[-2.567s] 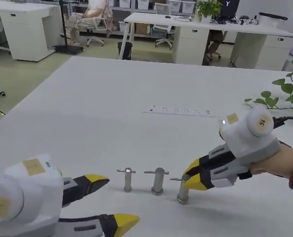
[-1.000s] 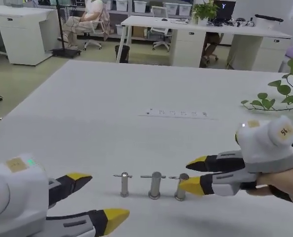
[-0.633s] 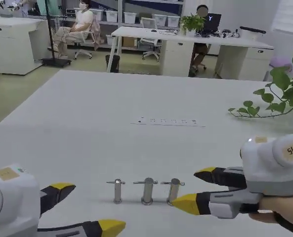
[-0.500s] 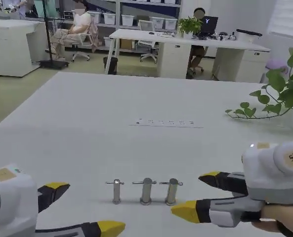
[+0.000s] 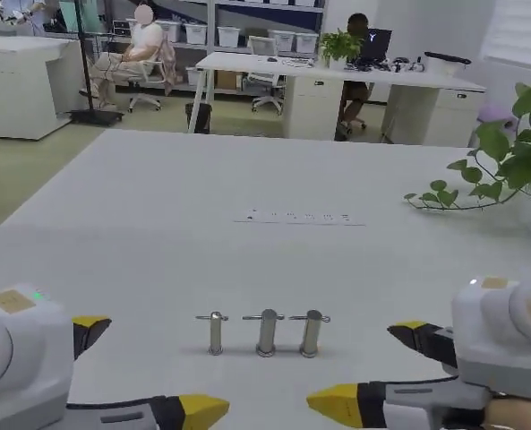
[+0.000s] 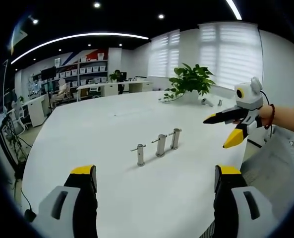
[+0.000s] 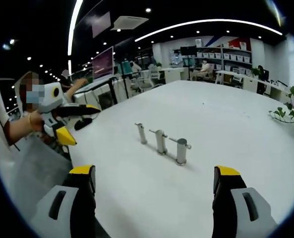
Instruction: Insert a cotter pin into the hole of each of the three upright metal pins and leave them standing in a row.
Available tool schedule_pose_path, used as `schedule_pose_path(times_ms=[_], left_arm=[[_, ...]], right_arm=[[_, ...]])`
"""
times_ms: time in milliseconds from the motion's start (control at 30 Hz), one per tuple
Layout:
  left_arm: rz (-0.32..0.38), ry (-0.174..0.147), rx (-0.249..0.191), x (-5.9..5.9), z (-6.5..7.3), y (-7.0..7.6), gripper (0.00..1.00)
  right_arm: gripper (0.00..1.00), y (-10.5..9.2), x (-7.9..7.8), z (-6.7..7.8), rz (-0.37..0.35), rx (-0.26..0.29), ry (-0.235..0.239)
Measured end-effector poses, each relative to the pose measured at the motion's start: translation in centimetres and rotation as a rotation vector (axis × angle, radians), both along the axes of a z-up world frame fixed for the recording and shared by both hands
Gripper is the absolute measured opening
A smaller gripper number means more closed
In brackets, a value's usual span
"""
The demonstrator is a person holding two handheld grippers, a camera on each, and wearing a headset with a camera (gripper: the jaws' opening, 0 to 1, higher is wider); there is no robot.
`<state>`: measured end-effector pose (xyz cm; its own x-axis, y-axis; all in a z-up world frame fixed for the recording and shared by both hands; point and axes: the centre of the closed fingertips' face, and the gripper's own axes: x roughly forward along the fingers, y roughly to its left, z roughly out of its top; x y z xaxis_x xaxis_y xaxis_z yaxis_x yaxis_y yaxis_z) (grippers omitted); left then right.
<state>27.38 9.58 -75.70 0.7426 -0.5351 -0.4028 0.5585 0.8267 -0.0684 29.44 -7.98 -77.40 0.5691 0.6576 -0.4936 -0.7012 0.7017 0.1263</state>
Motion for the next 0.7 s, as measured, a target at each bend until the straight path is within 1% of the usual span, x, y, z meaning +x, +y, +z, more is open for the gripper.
schedule_pose_path(times_ms=[67, 133, 233, 267, 333, 400, 467, 500, 600, 700], left_arm=[[-0.002, 0.004, 0.008, -0.12, -0.25, -0.10, 0.99], [-0.005, 0.006, 0.014, -0.25, -0.37, -0.30, 0.99], [-0.003, 0.008, 0.017, -0.26, -0.55, -0.26, 0.99], [-0.003, 0.011, 0.016, -0.29, -0.56, -0.29, 0.99], [-0.004, 0.002, 0.012, -0.27, -0.37, -0.40, 0.99], [-0.008, -0.002, 0.011, -0.36, -0.24, -0.53, 0.99], [-0.010, -0.006, 0.014, -0.43, -0.20, -0.56, 0.99], [-0.011, -0.008, 0.015, -0.39, -0.22, -0.53, 0.99], [-0.008, -0.006, 0.018, -0.40, -0.34, -0.41, 0.99], [-0.001, -0.006, 0.013, -0.46, -0.31, -0.26, 0.99]], right_arm=[[1.00, -0.03, -0.14, -0.04, -0.007, -0.001, -0.005], [1.00, 0.00, -0.36, -0.35, -0.010, -0.005, 0.003], [1.00, -0.23, -0.56, -0.52, -0.022, -0.010, 0.000], [1.00, -0.28, -0.60, -0.49, -0.028, -0.005, 0.002], [1.00, -0.44, -0.66, -0.23, -0.047, 0.014, 0.001], [1.00, -0.57, -0.83, -0.05, -0.049, 0.026, 0.001], [1.00, -0.54, -0.79, 0.32, -0.057, 0.062, -0.006], [1.00, -0.56, -0.80, 0.28, -0.056, 0.062, -0.001], [1.00, -0.85, -0.66, 0.19, -0.059, 0.033, -0.014], [1.00, -0.67, -0.77, 0.28, -0.056, 0.025, -0.022]])
